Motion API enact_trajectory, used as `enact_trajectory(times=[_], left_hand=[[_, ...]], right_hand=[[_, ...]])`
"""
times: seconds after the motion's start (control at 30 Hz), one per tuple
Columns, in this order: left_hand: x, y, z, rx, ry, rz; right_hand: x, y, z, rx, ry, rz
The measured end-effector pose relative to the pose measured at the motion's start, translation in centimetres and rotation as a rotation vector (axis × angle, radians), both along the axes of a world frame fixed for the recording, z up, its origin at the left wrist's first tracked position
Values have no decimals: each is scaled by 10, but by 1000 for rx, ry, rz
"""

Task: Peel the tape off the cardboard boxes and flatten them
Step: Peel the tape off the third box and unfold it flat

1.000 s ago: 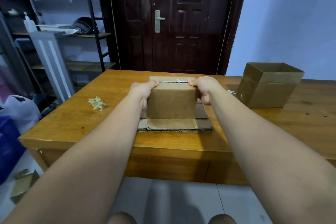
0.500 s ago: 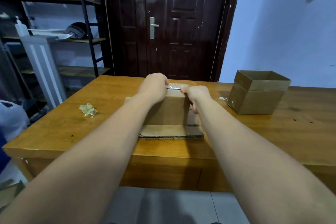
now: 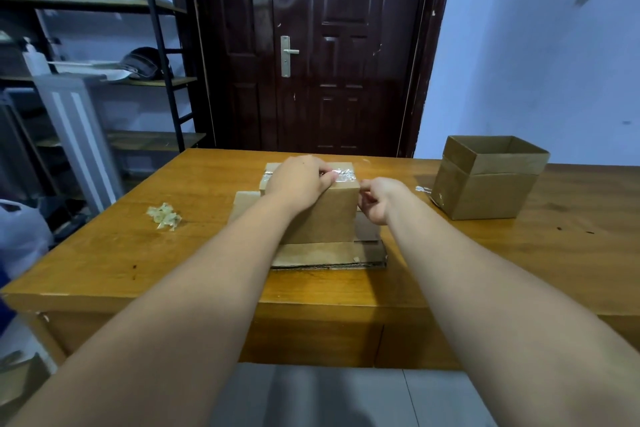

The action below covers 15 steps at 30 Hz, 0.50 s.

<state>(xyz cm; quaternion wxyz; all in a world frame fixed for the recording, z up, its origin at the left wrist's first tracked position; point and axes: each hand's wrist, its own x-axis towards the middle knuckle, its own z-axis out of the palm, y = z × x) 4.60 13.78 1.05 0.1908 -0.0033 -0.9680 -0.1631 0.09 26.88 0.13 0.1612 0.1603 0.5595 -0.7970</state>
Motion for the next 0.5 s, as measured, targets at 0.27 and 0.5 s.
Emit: enact_trajectory(times=[0.27, 0.5], left_hand=[[-5, 2, 0, 99, -41, 37], [-7, 2, 1, 118, -30, -2]], right_hand=[[-14, 2, 15, 180, 34, -83], [-17, 5, 40, 336, 312, -92]])
